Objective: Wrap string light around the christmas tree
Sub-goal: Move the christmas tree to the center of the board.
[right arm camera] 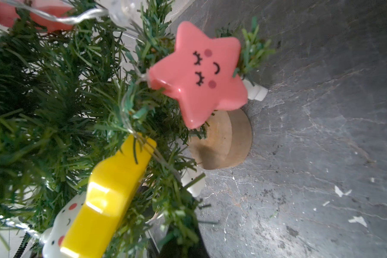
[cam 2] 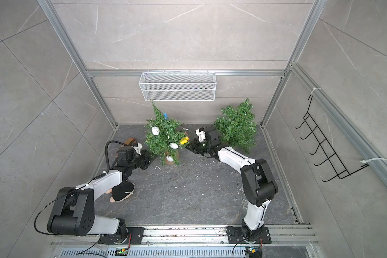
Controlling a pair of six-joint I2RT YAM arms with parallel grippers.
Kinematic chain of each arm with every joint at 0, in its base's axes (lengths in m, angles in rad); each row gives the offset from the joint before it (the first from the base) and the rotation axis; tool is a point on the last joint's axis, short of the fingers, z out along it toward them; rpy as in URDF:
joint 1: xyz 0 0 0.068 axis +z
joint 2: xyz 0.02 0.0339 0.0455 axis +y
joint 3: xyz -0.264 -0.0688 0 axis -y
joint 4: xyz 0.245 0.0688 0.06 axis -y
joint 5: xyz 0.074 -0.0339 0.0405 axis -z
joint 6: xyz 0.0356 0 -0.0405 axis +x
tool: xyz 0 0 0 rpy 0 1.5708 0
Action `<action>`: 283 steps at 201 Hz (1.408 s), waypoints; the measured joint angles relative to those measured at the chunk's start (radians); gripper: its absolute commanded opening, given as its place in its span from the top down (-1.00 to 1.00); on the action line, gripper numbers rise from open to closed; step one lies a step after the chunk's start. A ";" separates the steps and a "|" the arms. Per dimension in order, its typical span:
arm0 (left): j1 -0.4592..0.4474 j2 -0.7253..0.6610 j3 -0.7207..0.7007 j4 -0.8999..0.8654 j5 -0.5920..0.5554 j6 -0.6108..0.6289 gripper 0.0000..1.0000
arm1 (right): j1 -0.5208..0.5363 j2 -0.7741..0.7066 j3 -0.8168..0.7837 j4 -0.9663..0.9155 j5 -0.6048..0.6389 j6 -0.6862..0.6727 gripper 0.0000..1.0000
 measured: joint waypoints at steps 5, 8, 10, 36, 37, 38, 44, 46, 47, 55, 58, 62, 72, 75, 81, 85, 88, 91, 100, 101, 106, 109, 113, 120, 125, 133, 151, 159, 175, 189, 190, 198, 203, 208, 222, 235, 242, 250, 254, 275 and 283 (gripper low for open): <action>0.002 -0.003 0.000 -0.005 0.000 0.003 1.00 | 0.002 0.000 0.000 0.003 -0.001 0.002 0.94; 0.002 -0.006 0.000 -0.010 0.000 0.005 1.00 | 0.004 0.000 0.000 0.004 -0.001 0.003 0.94; 0.002 -0.007 0.000 -0.011 0.000 0.005 1.00 | 0.005 0.000 0.000 0.005 -0.001 0.003 0.94; 0.013 -0.036 0.000 -0.047 0.000 0.022 1.00 | 0.016 0.001 0.000 0.012 -0.001 0.007 0.96; 0.014 -0.037 0.000 -0.048 0.000 0.023 1.00 | 0.017 0.002 0.000 0.013 -0.001 0.007 0.96; 0.015 -0.039 0.000 -0.050 0.000 0.024 1.00 | 0.017 0.002 0.000 0.013 -0.001 0.007 0.96; 0.018 -0.045 0.000 -0.055 0.000 0.027 1.00 | 0.019 0.002 0.000 0.013 -0.001 0.007 0.96; 0.021 -0.047 0.000 -0.058 0.000 0.029 1.00 | 0.021 0.003 0.000 0.013 -0.001 0.007 0.96; 0.021 -0.047 0.000 -0.058 0.000 0.029 1.00 | 0.021 0.004 0.000 0.013 -0.001 0.007 0.96; 0.028 -0.054 0.000 -0.066 0.000 0.035 1.00 | 0.025 0.008 0.001 0.013 -0.001 0.007 0.96; 0.031 -0.057 0.000 -0.071 0.000 0.037 1.00 | 0.027 0.010 0.002 0.013 -0.001 0.008 0.97; 0.035 -0.061 0.000 -0.079 0.000 0.040 1.00 | 0.029 0.012 0.004 0.013 0.000 0.009 0.98; 0.047 -0.071 0.000 -0.096 0.000 0.049 1.00 | 0.035 0.021 0.008 0.015 0.000 0.013 0.98; 0.051 -0.074 0.000 -0.103 0.000 0.052 1.00 | 0.037 0.024 0.010 0.016 0.000 0.014 0.98; 0.060 -0.084 0.000 -0.116 0.000 0.059 1.00 | 0.043 0.029 0.013 0.019 0.000 0.015 0.98; 0.065 -0.090 0.000 -0.123 0.000 0.063 1.00 | 0.047 0.032 0.015 0.019 0.000 0.016 0.99; 0.071 -0.096 0.000 -0.130 0.000 0.066 1.00 | 0.050 0.035 0.018 0.020 0.000 0.019 0.99; 0.076 -0.101 0.000 -0.137 0.000 0.070 1.00 | 0.053 0.039 0.021 0.019 0.000 0.019 0.99; 0.093 -0.121 0.000 -0.157 0.000 0.082 1.00 | 0.064 0.051 0.031 0.024 0.002 0.027 0.99; 0.095 -0.123 0.000 -0.159 0.000 0.083 1.00 | 0.066 0.052 0.032 0.024 0.002 0.027 0.99; 0.105 -0.132 0.000 -0.168 0.000 0.088 1.00 | 0.073 0.060 0.040 0.027 0.003 0.033 1.00; 0.112 -0.138 0.000 -0.175 0.000 0.092 1.00 | 0.079 0.065 0.044 0.027 0.003 0.034 1.00; 0.120 -0.145 0.000 -0.182 0.000 0.097 1.00 | 0.085 0.072 0.051 0.028 0.003 0.039 1.00; 0.135 -0.156 0.000 -0.194 0.000 0.106 1.00 | 0.097 0.082 0.062 0.031 0.007 0.042 1.00; 0.148 -0.163 0.000 -0.203 -0.001 0.113 1.00 | 0.106 0.091 0.071 0.033 0.008 0.048 1.00; 0.166 -0.171 0.000 -0.220 0.000 0.126 1.00 | 0.122 0.103 0.083 0.043 0.014 0.056 1.00; 0.210 -0.182 0.008 -0.262 -0.006 0.163 1.00 | 0.161 0.134 0.105 0.082 0.027 0.089 1.00; 0.228 -0.184 0.016 -0.281 -0.008 0.177 1.00 | 0.176 0.148 0.114 0.098 0.032 0.101 1.00; 0.275 -0.189 0.037 -0.312 -0.012 0.207 1.00 | 0.211 0.192 0.141 0.135 0.045 0.137 1.00; 0.316 -0.192 0.056 -0.336 -0.016 0.227 1.00 | 0.237 0.231 0.171 0.162 0.060 0.171 1.00; 0.320 -0.192 0.058 -0.338 -0.016 0.229 1.00 | 0.240 0.236 0.174 0.165 0.063 0.173 1.00; 0.338 -0.193 0.065 -0.346 -0.020 0.240 1.00 | 0.254 0.256 0.188 0.181 0.071 0.191 1.00; 0.348 -0.194 0.069 -0.352 -0.021 0.246 1.00 | 0.262 0.266 0.196 0.188 0.077 0.198 1.00; 0.359 -0.194 0.075 -0.361 -0.026 0.253 1.00 | 0.271 0.279 0.209 0.195 0.084 0.209 1.00; 0.389 -0.194 0.089 -0.384 -0.030 0.270 1.00 | 0.295 0.317 0.256 0.201 0.106 0.229 1.00; 0.417 -0.194 0.097 -0.395 -0.031 0.283 1.00 | 0.315 0.347 0.299 0.207 0.125 0.246 1.00; 0.430 -0.193 0.100 -0.401 -0.032 0.287 1.00 | 0.325 0.360 0.319 0.214 0.135 0.253 1.00; 0.442 -0.193 0.103 -0.409 -0.034 0.291 1.00 | 0.334 0.374 0.340 0.219 0.143 0.262 1.00; 0.449 -0.192 0.105 -0.412 -0.034 0.293 1.00 | 0.339 0.381 0.348 0.222 0.148 0.266 1.00; 0.471 -0.188 0.107 -0.431 -0.035 0.293 0.94 | 0.359 0.406 0.389 0.225 0.165 0.280 1.00; 0.476 -0.186 0.109 -0.444 -0.036 0.293 0.82 | 0.363 0.414 0.401 0.226 0.168 0.284 1.00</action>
